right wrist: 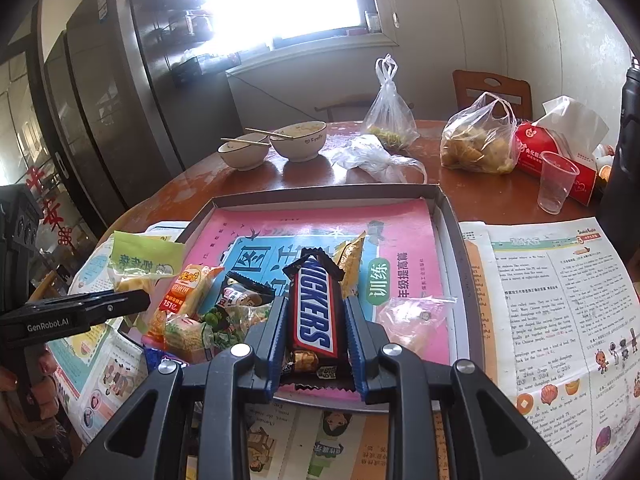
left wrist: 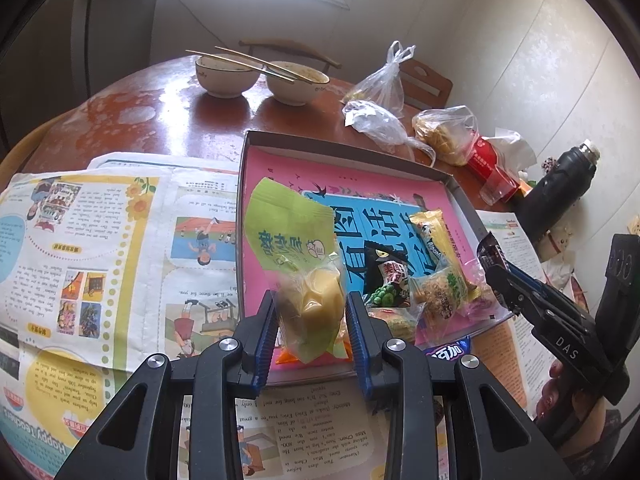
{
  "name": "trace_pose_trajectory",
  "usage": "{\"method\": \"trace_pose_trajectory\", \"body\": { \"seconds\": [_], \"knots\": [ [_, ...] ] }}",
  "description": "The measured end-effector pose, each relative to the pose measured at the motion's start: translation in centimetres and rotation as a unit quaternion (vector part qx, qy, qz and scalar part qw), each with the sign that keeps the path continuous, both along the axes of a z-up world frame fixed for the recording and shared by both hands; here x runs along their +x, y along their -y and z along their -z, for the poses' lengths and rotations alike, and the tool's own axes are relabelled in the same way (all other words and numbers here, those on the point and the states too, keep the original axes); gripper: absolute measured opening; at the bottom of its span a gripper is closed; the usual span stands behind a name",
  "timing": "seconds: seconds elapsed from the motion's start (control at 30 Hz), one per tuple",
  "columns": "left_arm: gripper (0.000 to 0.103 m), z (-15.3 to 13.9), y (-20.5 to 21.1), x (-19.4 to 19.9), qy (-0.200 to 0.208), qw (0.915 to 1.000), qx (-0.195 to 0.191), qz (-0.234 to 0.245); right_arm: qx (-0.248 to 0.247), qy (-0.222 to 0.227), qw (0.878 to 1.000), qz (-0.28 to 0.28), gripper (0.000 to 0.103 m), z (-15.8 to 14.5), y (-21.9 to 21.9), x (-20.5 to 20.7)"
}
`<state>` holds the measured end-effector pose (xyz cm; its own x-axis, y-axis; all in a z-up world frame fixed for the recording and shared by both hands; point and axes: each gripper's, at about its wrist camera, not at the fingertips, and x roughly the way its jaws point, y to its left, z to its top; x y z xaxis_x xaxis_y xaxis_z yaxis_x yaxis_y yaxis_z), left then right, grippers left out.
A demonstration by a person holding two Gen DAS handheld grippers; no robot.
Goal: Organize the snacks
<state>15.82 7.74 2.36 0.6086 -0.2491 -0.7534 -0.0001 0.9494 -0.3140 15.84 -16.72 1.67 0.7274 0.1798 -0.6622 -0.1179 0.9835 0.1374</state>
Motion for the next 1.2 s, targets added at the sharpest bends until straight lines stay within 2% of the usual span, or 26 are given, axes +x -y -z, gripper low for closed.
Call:
{"method": "trace_pose_trajectory", "body": {
  "seconds": [0.57, 0.8, 1.2],
  "knots": [
    [0.035, 0.7, 0.3, 0.9, -0.012, 0.9999, 0.002, 0.013, 0.007, -0.016, 1.0, 0.02, 0.029, 0.5, 0.7, 1.3],
    [0.035, 1.0, 0.6, 0.9, -0.015, 0.9997, 0.007, 0.018, -0.006, -0.018, 0.999, 0.031, 0.029, 0.8, 0.8, 1.5],
    [0.035, 1.1, 0.6, 0.9, -0.017, 0.9996, 0.007, 0.021, -0.008, -0.025, 1.0, 0.01, 0.029, 1.4, -0.4, 1.7]
  ]
}}
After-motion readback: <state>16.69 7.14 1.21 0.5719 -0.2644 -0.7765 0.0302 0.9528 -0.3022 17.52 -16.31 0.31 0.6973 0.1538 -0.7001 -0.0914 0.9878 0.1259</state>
